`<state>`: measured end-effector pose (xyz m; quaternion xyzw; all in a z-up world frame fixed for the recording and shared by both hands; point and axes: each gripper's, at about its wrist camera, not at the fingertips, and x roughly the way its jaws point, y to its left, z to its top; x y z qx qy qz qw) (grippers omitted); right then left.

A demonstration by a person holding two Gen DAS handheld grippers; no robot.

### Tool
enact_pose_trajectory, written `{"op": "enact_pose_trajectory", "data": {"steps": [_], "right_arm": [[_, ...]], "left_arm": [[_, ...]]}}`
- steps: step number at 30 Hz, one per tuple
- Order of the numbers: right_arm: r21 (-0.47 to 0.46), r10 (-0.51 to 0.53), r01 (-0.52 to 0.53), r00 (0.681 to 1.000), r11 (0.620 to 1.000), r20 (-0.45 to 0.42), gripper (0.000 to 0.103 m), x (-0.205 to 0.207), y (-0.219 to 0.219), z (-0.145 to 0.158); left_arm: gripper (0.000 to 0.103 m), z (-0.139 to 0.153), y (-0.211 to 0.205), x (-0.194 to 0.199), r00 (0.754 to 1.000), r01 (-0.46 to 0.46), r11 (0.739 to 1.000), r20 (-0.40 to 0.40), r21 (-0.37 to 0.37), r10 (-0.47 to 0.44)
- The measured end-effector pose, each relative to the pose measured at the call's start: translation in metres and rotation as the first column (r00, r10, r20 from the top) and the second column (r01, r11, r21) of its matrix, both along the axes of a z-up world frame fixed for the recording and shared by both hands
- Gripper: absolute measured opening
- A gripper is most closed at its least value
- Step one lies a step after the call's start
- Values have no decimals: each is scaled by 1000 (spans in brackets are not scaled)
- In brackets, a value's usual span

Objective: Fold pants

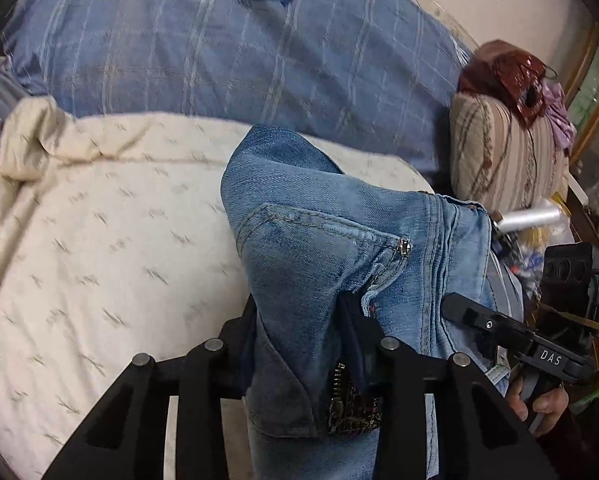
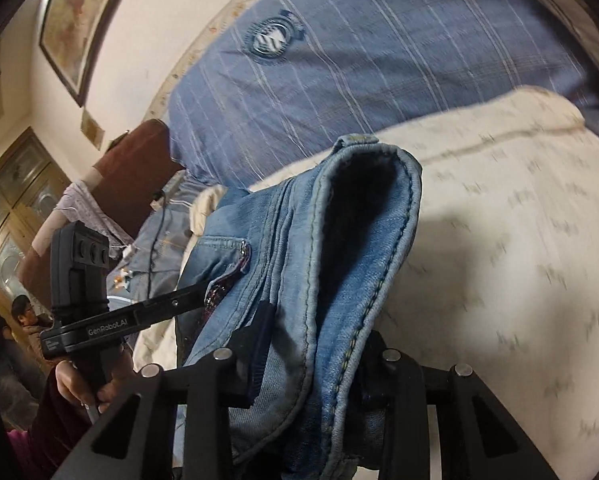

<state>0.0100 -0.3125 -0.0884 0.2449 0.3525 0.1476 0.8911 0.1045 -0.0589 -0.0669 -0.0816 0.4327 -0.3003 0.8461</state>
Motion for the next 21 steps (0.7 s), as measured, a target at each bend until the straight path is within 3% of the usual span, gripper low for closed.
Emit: {"op": "enact_pose_trajectory", "data": {"steps": [5, 11, 21], "right_arm": [[12, 32, -32, 999, 999, 30, 36, 33, 8, 14], [55, 51, -52, 998, 997, 30, 36, 68, 13, 8], [82, 63, -64, 998, 995, 6, 36, 110, 15, -9]], "left_arm": [[39, 18, 9, 20, 998, -53, 998, 46, 36, 51], [39, 27, 9, 35, 993, -88, 991, 93, 104, 78], [39, 16, 6, 65, 990, -117, 982, 95, 149, 104]]}}
